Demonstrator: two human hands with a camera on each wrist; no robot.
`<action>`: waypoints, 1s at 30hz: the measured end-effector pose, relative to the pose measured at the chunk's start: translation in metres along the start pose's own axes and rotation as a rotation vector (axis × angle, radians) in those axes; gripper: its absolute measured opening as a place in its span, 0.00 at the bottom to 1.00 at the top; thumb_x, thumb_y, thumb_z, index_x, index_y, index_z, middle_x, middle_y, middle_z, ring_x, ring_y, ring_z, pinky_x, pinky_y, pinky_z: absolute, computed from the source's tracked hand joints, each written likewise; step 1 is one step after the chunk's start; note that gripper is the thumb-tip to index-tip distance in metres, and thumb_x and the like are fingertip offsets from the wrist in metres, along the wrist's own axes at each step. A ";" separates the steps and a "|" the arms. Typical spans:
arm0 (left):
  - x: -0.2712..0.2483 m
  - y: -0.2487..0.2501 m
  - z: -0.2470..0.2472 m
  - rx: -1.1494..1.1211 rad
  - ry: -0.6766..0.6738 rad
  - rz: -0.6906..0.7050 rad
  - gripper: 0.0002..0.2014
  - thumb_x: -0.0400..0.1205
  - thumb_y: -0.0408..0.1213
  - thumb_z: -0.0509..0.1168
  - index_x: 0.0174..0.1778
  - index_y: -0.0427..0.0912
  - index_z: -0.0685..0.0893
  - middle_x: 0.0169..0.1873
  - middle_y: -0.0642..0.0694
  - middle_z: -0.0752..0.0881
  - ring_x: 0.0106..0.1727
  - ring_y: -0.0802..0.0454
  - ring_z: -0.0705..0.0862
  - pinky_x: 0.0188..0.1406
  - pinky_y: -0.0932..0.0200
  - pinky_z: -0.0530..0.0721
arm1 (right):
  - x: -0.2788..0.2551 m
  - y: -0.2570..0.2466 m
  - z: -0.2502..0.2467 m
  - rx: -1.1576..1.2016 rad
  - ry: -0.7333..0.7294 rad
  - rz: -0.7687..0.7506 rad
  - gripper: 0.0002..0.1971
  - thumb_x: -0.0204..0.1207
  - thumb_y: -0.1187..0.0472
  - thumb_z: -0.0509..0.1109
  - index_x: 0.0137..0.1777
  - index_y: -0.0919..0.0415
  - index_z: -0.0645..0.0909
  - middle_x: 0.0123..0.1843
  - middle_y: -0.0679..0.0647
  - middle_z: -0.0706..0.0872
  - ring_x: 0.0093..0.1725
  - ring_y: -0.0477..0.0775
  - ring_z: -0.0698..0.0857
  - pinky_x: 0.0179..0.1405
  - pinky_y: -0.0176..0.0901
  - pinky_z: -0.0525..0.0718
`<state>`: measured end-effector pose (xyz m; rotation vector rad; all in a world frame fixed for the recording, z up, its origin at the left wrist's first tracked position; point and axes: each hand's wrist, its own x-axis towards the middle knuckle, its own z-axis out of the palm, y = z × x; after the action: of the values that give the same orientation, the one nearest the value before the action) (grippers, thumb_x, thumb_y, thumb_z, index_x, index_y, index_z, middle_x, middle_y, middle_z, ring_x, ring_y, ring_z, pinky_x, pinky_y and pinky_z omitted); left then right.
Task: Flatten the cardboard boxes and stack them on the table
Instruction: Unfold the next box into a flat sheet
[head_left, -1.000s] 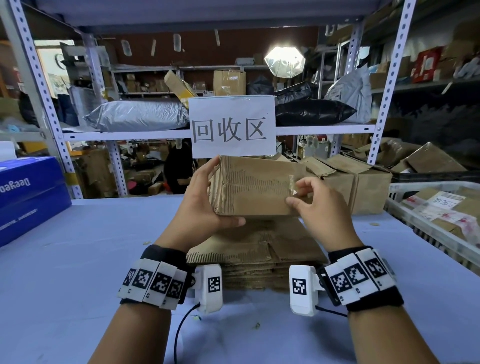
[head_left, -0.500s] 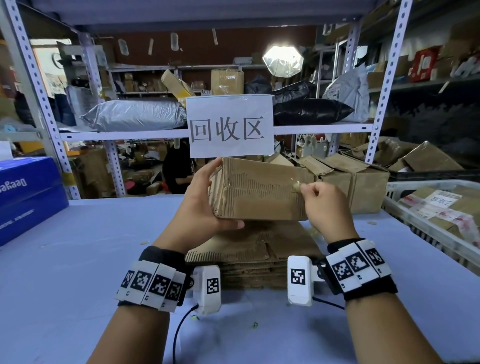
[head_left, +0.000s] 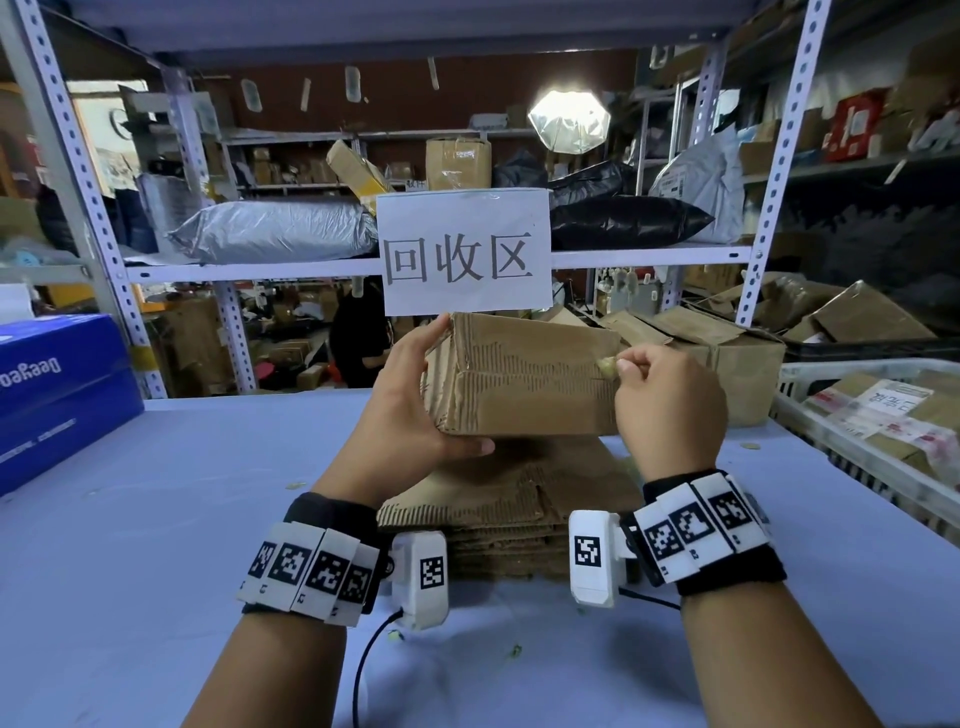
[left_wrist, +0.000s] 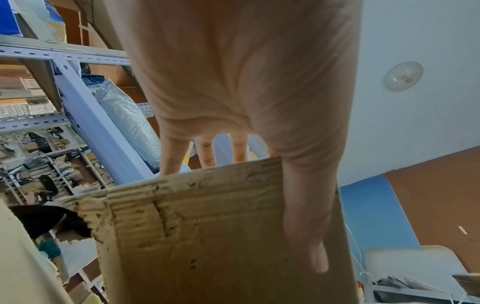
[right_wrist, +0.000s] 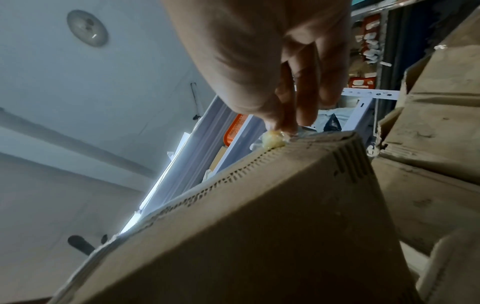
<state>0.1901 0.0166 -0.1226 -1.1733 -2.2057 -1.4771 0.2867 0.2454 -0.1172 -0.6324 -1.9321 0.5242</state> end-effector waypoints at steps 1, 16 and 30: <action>-0.001 0.000 0.000 -0.005 0.003 -0.004 0.62 0.60 0.38 0.90 0.84 0.66 0.58 0.79 0.64 0.67 0.79 0.66 0.68 0.83 0.48 0.69 | 0.000 0.000 0.001 -0.025 -0.011 -0.015 0.10 0.85 0.59 0.65 0.50 0.53 0.89 0.43 0.55 0.90 0.40 0.60 0.83 0.37 0.44 0.72; -0.003 -0.005 -0.006 -0.090 -0.039 -0.038 0.62 0.61 0.31 0.89 0.86 0.63 0.60 0.82 0.61 0.68 0.83 0.61 0.67 0.83 0.42 0.71 | 0.012 0.018 0.003 0.376 -0.195 0.062 0.05 0.80 0.59 0.74 0.43 0.53 0.89 0.35 0.44 0.87 0.35 0.47 0.86 0.36 0.40 0.82; -0.006 -0.018 -0.022 -0.080 -0.012 0.084 0.56 0.73 0.25 0.80 0.82 0.76 0.57 0.73 0.74 0.74 0.76 0.70 0.74 0.59 0.74 0.82 | 0.005 0.014 0.007 0.663 -0.393 0.308 0.10 0.89 0.64 0.59 0.54 0.63 0.83 0.39 0.53 0.87 0.26 0.48 0.81 0.28 0.41 0.82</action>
<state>0.1764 -0.0081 -0.1278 -1.2864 -2.0944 -1.5409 0.2817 0.2589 -0.1250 -0.4058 -1.8519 1.4977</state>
